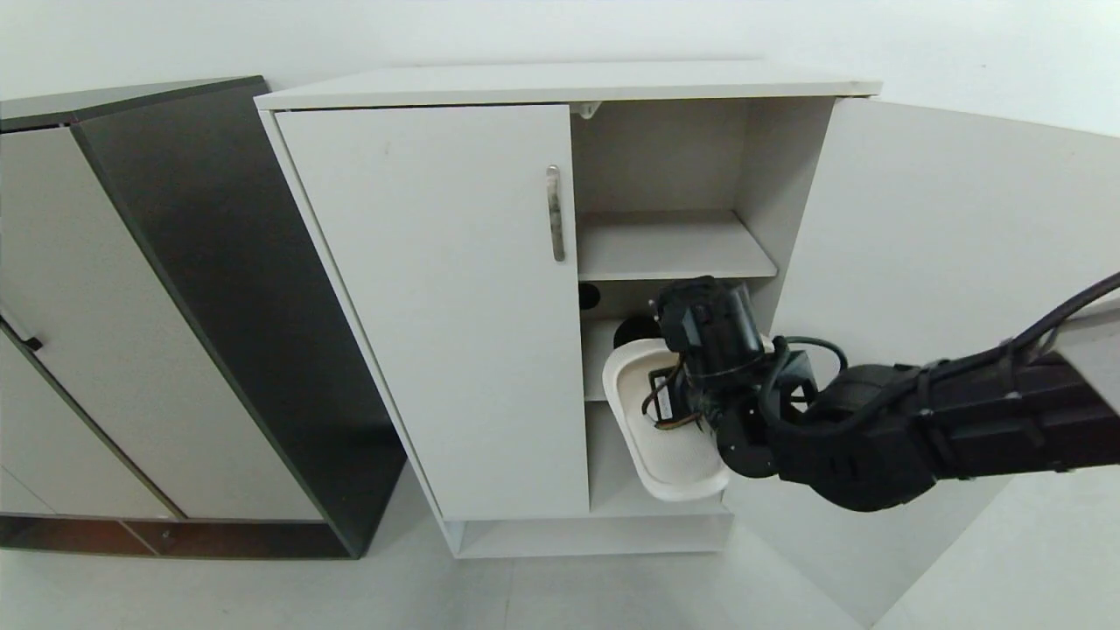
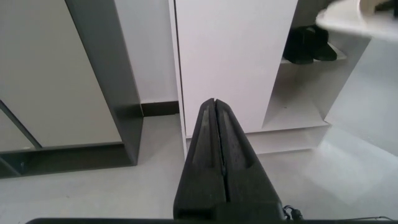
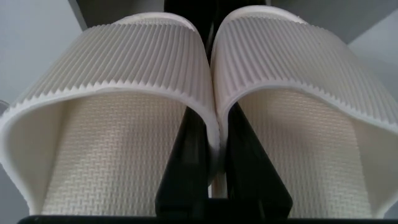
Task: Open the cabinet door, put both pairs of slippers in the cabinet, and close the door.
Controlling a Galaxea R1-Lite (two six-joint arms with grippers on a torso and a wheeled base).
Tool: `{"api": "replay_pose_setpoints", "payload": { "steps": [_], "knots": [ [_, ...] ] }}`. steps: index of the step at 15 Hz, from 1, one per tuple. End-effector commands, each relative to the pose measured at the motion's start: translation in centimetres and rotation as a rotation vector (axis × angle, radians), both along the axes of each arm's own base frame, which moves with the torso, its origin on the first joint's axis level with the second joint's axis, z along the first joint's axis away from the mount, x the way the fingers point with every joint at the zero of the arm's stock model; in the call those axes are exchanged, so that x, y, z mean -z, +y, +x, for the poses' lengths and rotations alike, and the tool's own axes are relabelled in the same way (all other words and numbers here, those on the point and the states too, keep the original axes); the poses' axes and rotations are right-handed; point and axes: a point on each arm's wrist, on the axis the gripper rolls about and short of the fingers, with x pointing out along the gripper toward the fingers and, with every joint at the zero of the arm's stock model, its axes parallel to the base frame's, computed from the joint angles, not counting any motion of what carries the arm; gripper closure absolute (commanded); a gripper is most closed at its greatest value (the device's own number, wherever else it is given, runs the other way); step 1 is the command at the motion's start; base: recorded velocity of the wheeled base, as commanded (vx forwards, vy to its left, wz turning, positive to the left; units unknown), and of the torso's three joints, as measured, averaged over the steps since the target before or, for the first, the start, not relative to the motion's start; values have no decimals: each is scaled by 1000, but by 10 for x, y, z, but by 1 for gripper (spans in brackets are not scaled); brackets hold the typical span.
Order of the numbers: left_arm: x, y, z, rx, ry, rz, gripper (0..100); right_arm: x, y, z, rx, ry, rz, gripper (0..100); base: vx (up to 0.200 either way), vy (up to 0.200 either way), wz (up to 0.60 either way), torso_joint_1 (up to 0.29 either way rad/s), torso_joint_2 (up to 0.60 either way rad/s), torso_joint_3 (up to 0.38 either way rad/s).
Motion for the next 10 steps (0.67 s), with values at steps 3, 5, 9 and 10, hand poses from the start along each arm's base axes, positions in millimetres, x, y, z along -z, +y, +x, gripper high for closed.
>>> {"api": "replay_pose_setpoints", "payload": {
  "steps": [3, 5, 9, 10],
  "knots": [
    [0, 0, 0, 0, -1, 2, 100, -72, 5, -14, 68, -146, 191, 100, 0, 0, 0, 0, 0, 0],
    [0, 0, 0, 0, -1, 2, 100, -69, 5, -13, 62, -180, 187, 100, 0, 0, 0, 0, 0, 0],
    [0, 0, 0, 0, -1, 2, 100, -62, 1, -10, 66, -186, 162, 100, 0, 0, 0, 0, 0, 0],
    [0, 0, 0, 0, -1, 2, 100, -57, -2, -8, 75, -174, 148, 100, 0, 0, 0, 0, 0, 0]
  ]
}}
